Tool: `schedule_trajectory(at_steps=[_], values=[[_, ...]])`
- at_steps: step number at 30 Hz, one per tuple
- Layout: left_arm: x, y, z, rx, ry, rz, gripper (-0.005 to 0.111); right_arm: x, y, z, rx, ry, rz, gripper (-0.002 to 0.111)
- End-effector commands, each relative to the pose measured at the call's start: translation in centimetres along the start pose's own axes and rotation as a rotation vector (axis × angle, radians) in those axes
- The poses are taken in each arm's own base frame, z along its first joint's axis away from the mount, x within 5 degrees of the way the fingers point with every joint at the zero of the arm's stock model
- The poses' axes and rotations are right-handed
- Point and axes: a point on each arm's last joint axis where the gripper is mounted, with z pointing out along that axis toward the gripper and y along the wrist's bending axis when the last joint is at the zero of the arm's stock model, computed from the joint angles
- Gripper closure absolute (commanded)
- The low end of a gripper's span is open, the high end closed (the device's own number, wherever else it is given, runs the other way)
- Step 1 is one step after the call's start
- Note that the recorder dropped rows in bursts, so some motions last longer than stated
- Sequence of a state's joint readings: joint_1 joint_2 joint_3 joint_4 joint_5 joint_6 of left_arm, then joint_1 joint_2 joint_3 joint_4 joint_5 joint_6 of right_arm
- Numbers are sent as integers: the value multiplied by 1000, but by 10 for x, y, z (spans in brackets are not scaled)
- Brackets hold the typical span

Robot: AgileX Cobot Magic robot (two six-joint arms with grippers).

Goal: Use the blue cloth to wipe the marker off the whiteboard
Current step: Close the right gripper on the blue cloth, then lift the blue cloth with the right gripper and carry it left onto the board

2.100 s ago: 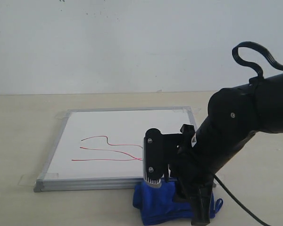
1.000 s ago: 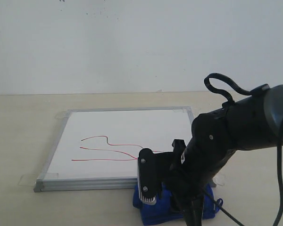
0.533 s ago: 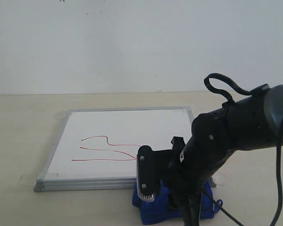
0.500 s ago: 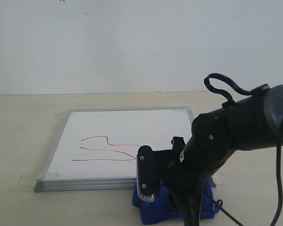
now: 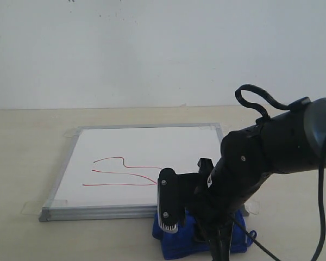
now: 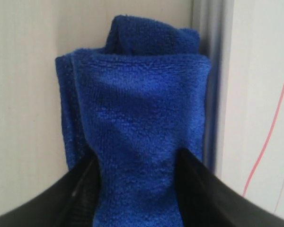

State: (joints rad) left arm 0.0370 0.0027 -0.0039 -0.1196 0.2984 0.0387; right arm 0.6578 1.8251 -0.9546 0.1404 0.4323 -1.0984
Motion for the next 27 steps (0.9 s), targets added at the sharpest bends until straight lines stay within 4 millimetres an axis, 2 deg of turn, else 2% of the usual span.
schedule_trajectory(at_steps=[1, 15, 18, 22, 27], values=[[1, 0, 0, -4, 2, 10, 103, -1, 0, 0, -1, 3, -8, 61], [1, 0, 0, -4, 2, 10, 103, 1, 2, 10, -24, 13, 15, 62], [1, 0, 0, -4, 2, 10, 103, 1, 1, 10, -13, 7, 31, 75], [1, 0, 0, -4, 2, 10, 103, -1, -1, 7, -2, 0, 33, 108], [1, 0, 0, -4, 2, 10, 103, -7, -8, -9, 31, -27, 38, 108]])
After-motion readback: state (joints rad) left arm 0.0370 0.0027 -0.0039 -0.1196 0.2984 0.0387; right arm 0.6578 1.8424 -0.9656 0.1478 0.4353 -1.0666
